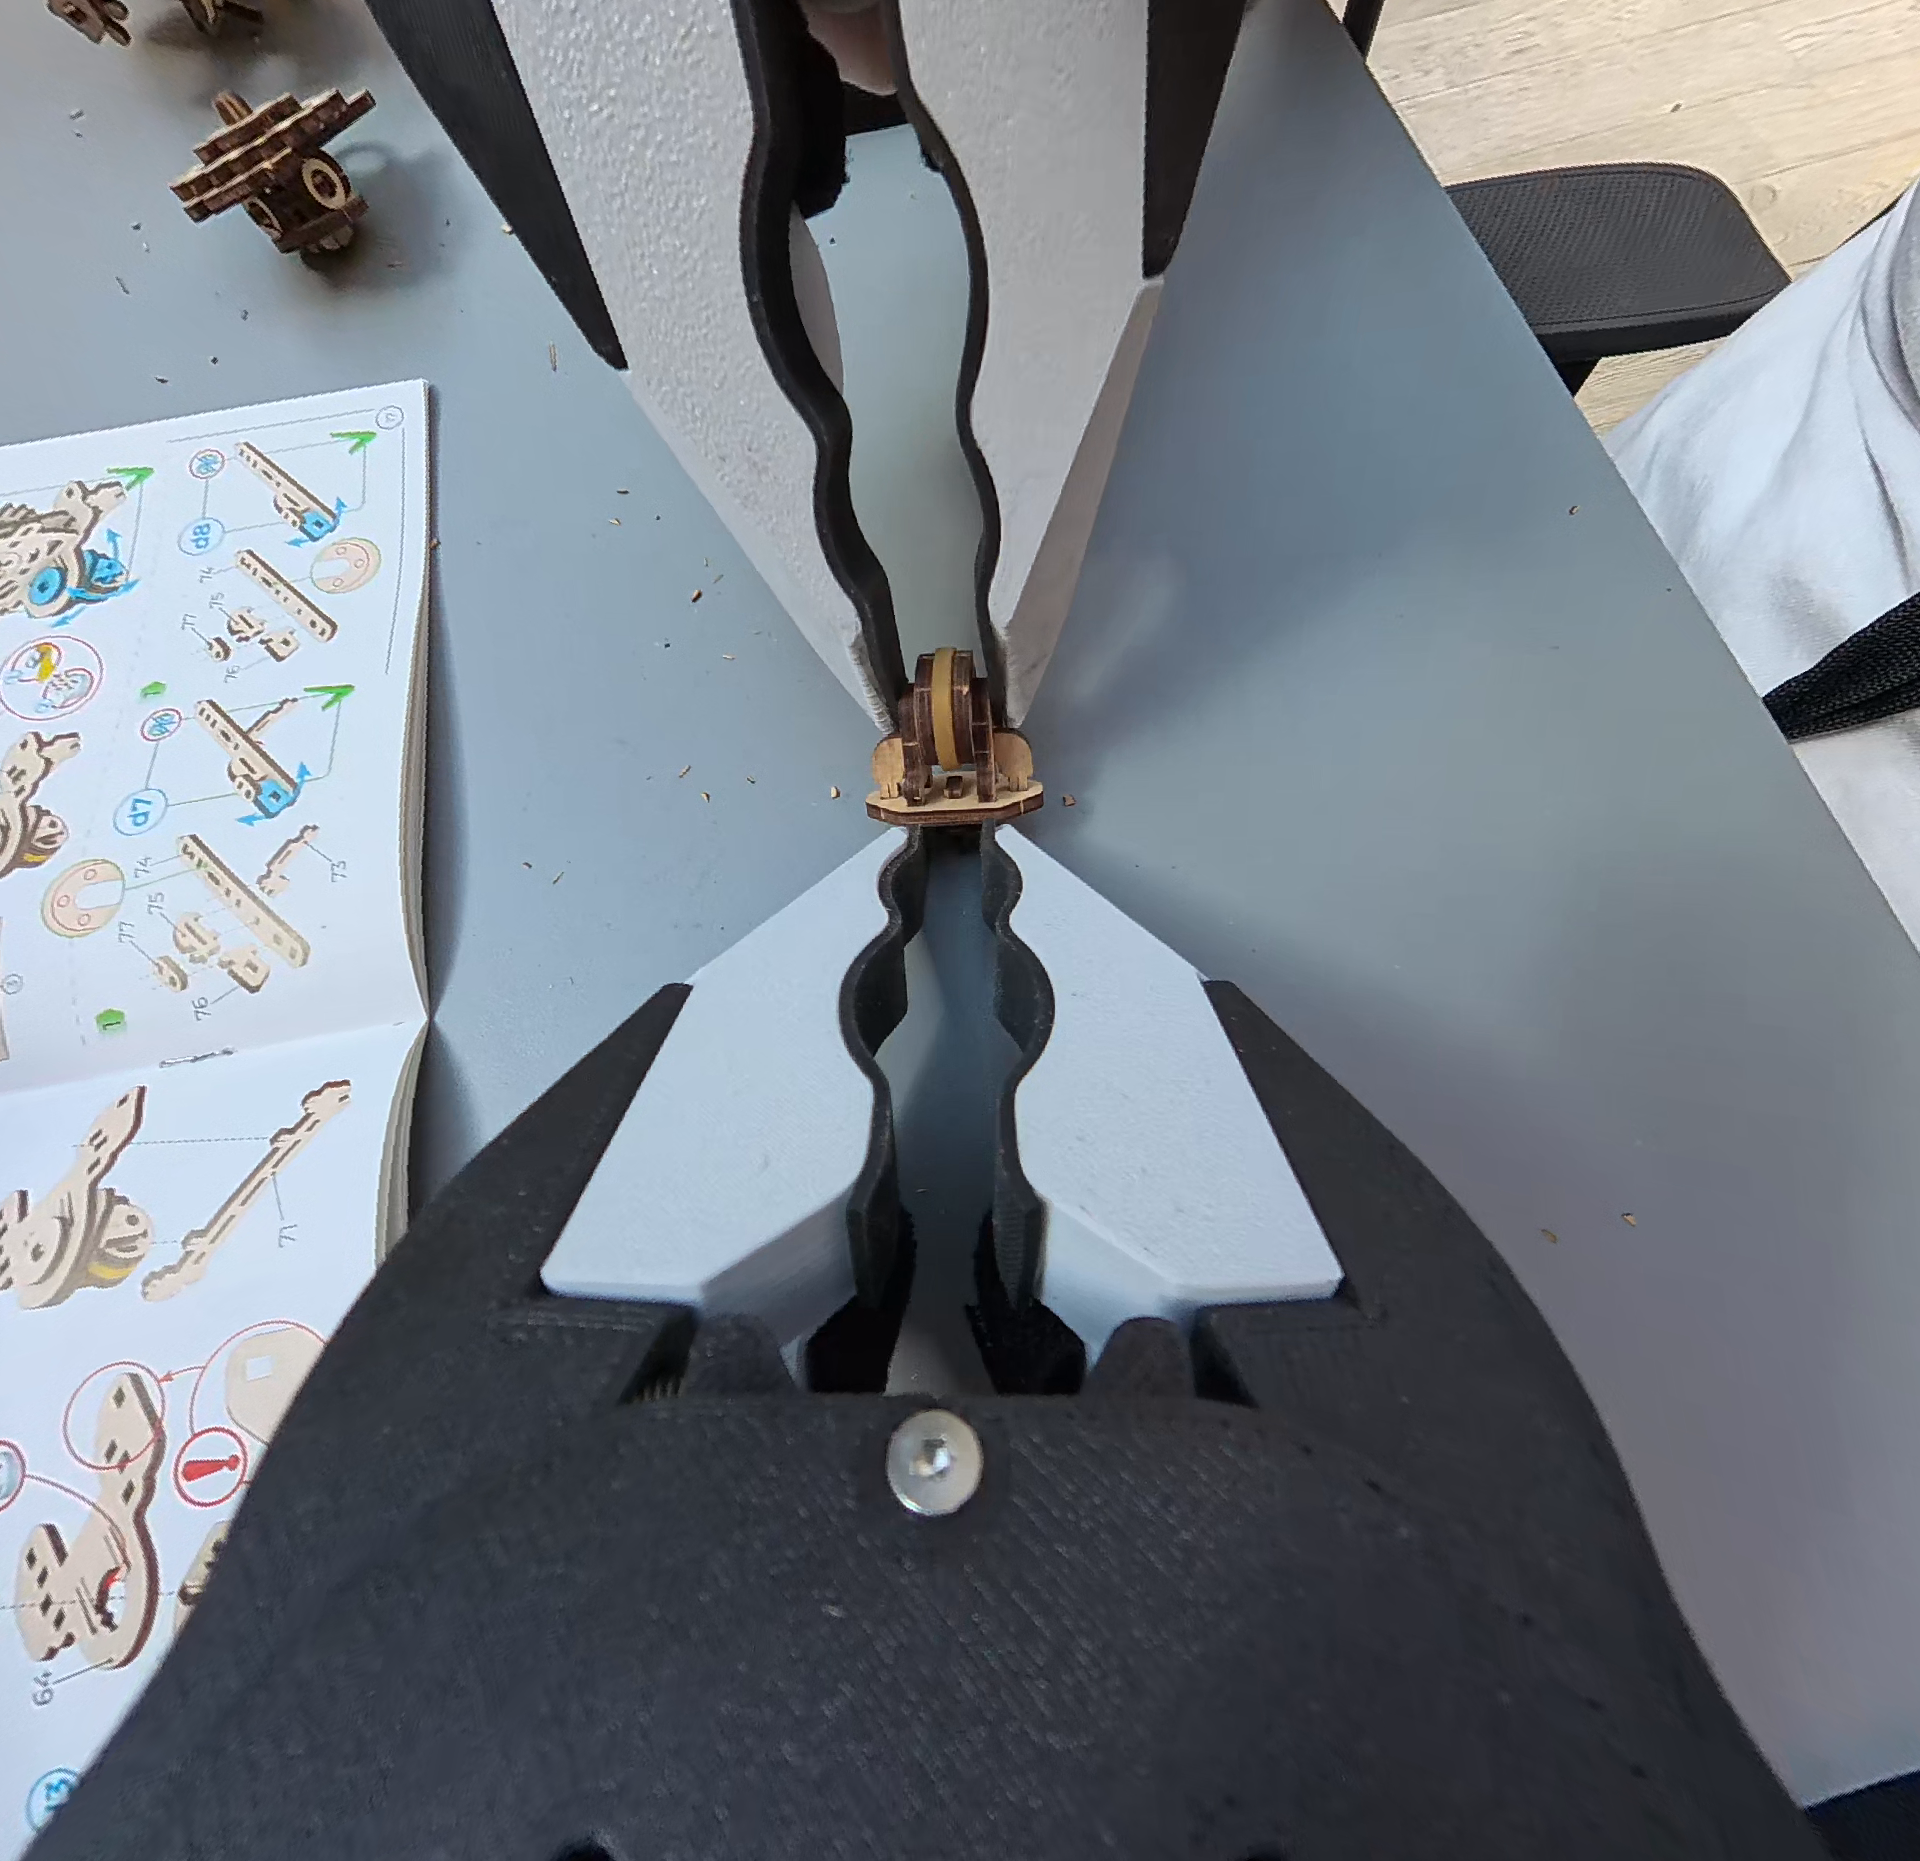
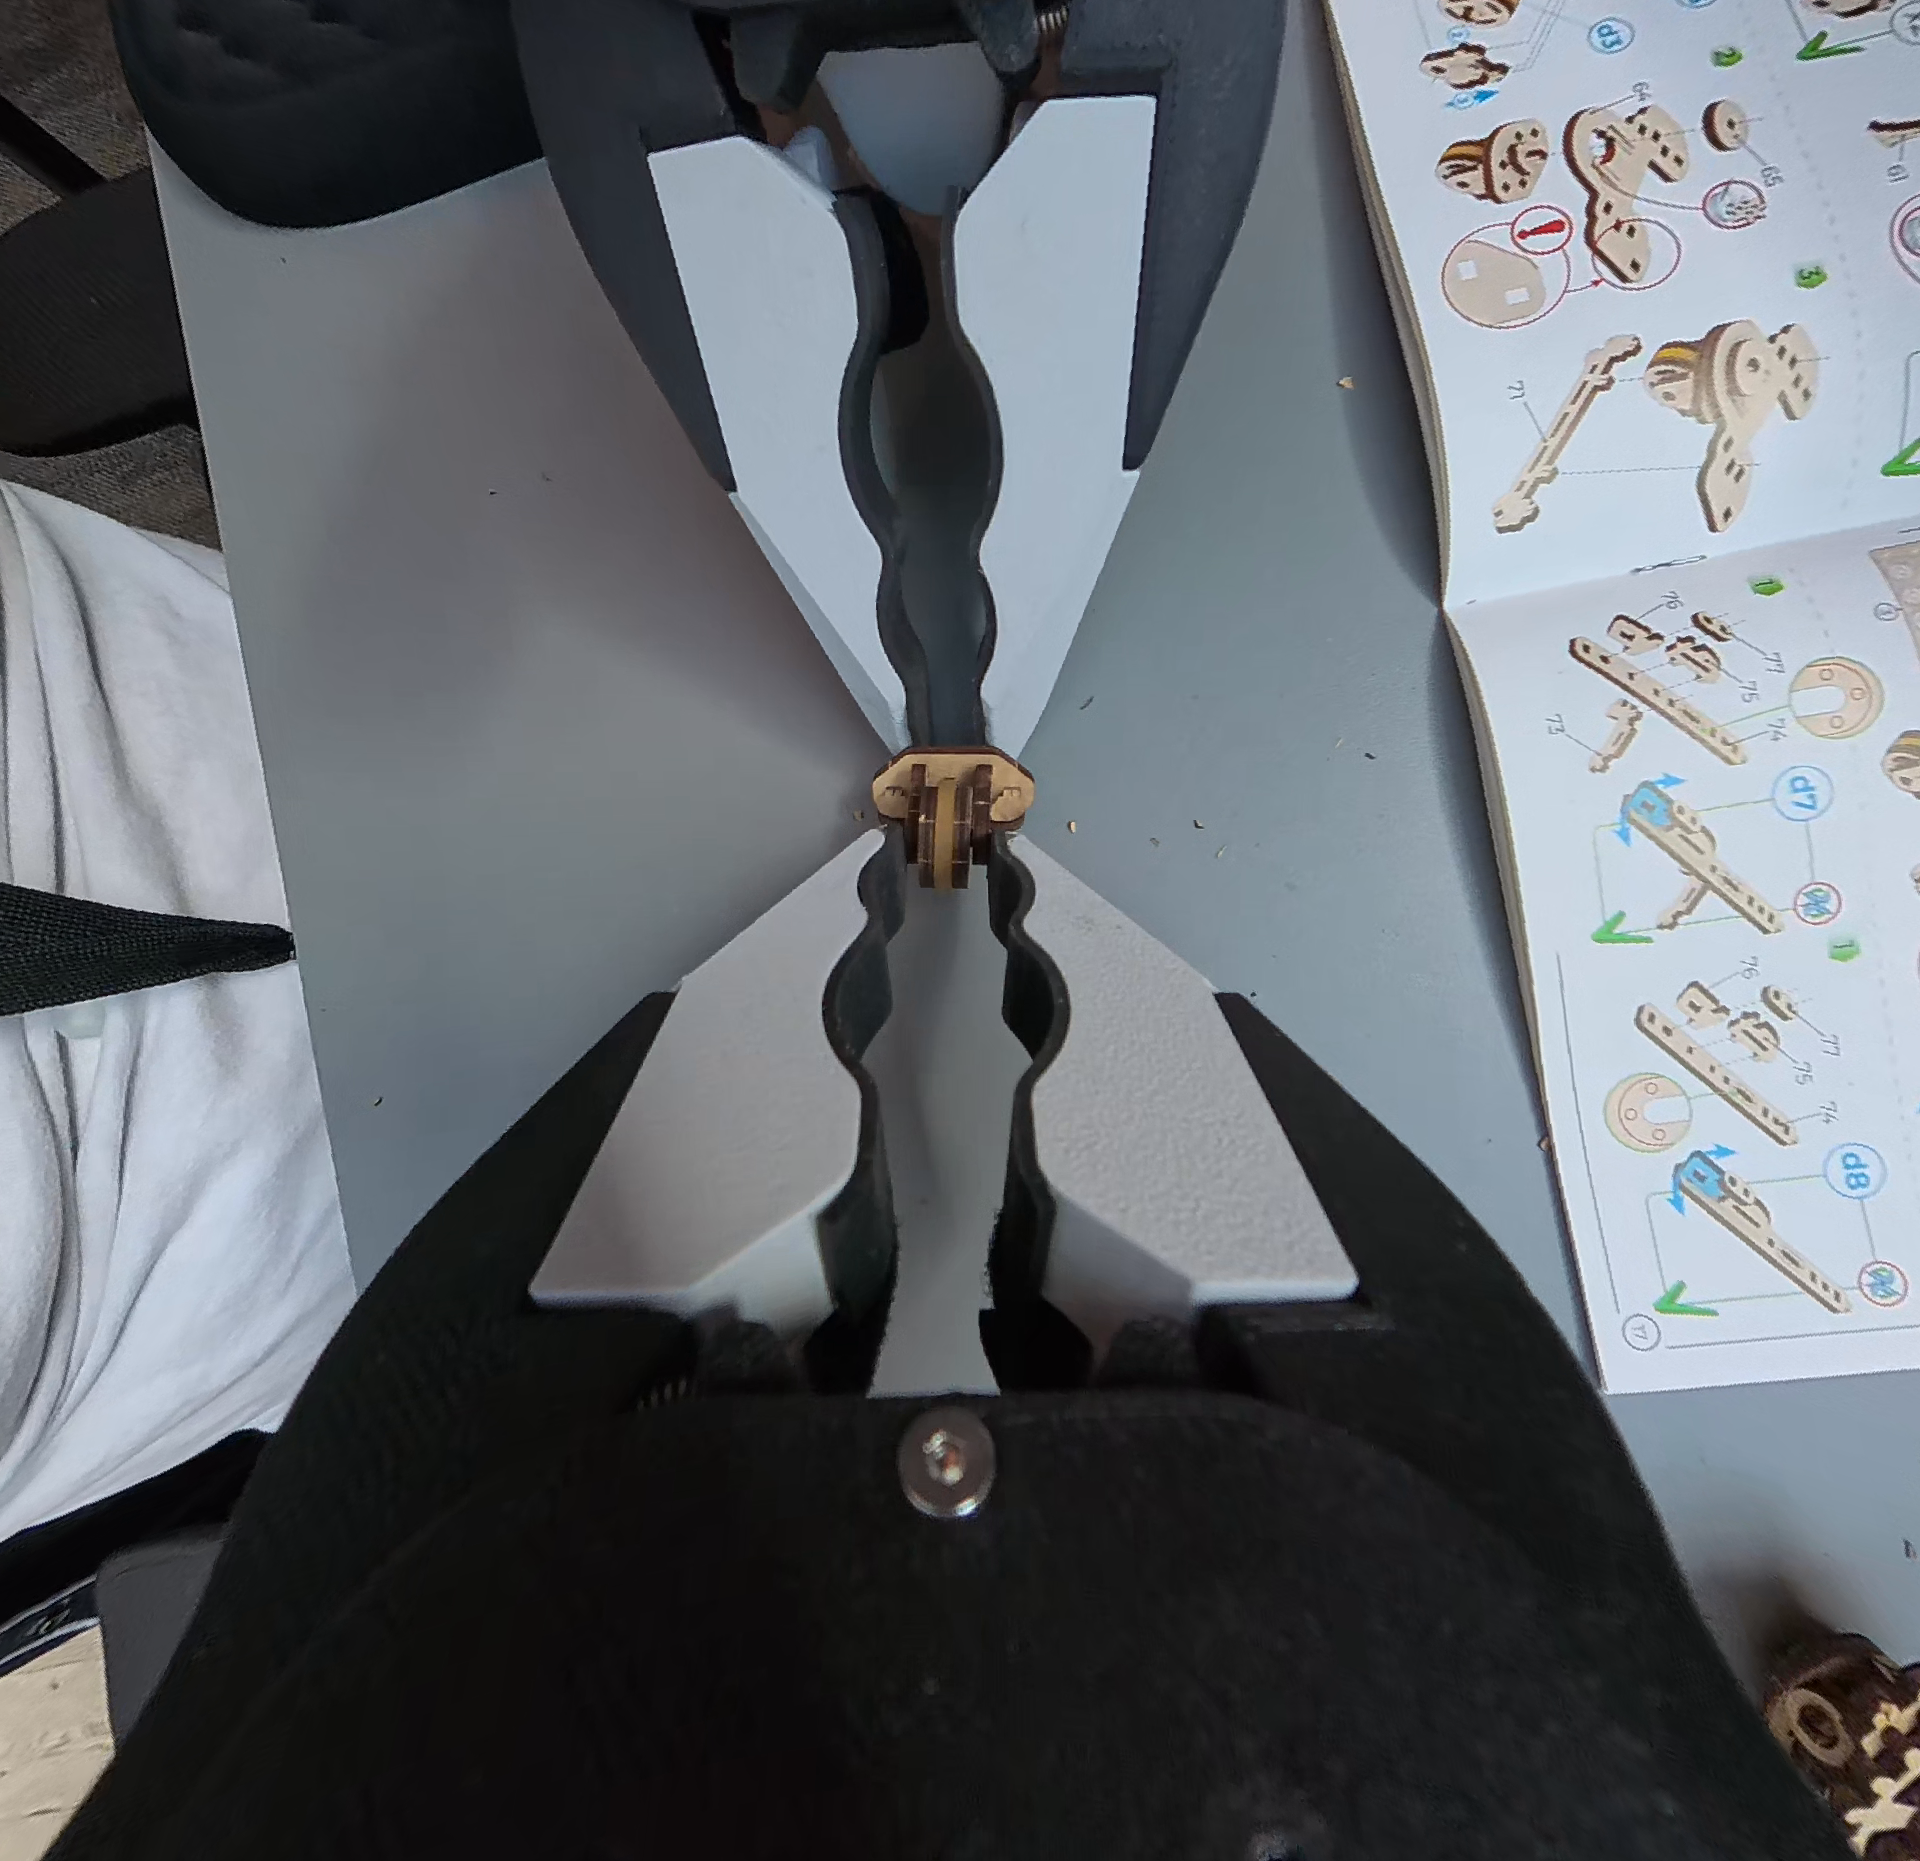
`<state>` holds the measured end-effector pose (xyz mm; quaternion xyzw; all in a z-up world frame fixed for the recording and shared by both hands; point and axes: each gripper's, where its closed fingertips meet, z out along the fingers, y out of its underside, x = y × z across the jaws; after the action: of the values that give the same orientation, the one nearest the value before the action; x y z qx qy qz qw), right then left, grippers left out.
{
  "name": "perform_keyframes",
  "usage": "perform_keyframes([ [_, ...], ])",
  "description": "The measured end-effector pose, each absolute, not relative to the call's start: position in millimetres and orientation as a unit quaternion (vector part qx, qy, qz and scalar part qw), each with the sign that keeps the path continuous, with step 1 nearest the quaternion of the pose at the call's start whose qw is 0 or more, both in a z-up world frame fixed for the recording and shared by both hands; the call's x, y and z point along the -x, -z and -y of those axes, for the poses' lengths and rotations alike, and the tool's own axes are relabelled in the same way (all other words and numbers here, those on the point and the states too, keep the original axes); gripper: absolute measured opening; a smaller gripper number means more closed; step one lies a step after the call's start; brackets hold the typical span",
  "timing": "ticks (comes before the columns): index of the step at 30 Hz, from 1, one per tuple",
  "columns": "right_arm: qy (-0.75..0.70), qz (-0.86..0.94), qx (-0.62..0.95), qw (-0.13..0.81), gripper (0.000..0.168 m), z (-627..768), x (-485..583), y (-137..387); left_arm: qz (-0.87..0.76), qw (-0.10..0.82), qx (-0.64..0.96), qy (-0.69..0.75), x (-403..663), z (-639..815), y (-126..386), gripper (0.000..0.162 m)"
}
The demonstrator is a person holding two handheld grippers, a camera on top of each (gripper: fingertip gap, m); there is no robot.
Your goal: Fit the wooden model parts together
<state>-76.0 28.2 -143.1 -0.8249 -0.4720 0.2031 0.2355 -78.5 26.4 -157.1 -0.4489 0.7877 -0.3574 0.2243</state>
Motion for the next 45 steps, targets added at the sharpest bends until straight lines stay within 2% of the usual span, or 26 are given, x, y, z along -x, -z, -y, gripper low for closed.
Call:
perform_keyframes([
  [19, -0.176, 0.466, 0.833, 0.240, 0.013, -28.5, 76.8, 142.8, -0.784, 0.217, 0.455, 0.362, 78.5, -26.5, 156.9, 0.007],
  [30, -0.178, 0.428, 0.839, 0.284, 0.013, -27.3, 77.5, 142.1, -0.785, 0.223, 0.453, 0.359, 78.8, -25.3, 156.8, 0.005],
  [37, -0.185, 0.437, 0.838, 0.270, 0.013, -27.7, 77.7, 142.0, -0.786, 0.228, 0.451, 0.356, 78.8, -25.5, 156.7, 0.006],
  [45, -0.172, 0.427, 0.829, 0.318, 0.013, -26.5, 78.2, 141.5, -0.786, 0.233, 0.450, 0.354, 78.5, -25.3, 156.4, 0.005],
])
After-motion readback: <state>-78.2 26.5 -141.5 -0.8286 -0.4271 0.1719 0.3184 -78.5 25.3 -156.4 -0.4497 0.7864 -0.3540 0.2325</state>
